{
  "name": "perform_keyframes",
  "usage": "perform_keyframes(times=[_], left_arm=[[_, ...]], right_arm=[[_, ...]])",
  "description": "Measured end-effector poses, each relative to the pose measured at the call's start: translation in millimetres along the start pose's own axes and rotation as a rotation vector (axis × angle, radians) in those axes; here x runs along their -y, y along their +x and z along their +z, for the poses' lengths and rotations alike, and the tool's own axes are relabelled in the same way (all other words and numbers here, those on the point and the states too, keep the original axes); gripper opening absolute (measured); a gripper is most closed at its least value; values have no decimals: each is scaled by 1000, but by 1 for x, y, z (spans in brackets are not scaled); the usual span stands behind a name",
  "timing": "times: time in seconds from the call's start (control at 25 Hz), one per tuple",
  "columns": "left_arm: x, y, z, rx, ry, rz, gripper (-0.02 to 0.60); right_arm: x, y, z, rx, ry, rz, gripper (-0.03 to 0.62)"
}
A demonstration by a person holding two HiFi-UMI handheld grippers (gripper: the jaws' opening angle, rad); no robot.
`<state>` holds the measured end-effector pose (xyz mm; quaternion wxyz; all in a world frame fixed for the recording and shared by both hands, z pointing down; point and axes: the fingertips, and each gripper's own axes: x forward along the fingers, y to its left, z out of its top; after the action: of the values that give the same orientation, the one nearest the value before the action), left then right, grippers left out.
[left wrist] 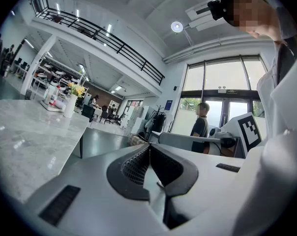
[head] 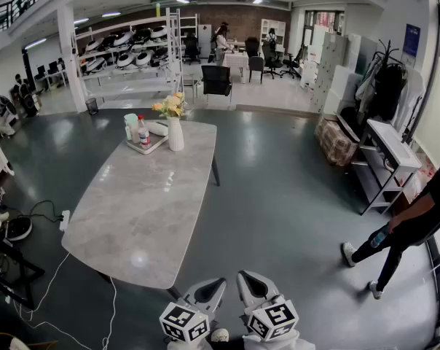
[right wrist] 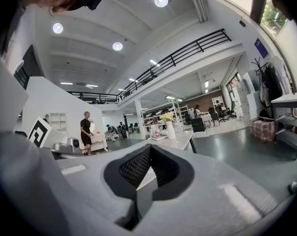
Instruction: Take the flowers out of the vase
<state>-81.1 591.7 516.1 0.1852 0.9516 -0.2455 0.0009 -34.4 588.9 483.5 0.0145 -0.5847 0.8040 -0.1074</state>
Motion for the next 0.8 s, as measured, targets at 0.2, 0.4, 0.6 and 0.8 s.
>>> perform_keyframes(times=[0.2, 0.4, 0.6, 0.8], left_arm=[[-1, 1, -2, -4, 7, -4, 8], [-3, -2, -2, -9, -4, -12, 8], [-12, -6, -6, -10, -15, -11, 8], [-10, -4, -8, -17, -18, -20, 8]], right_arm=[[-1, 3, -4, -7, 2, 5, 0], [-5, 7, -6, -8, 20, 13, 0], [-11, 13, -12, -9, 33, 10, 0], [-10, 11, -15, -12, 39, -2, 0]])
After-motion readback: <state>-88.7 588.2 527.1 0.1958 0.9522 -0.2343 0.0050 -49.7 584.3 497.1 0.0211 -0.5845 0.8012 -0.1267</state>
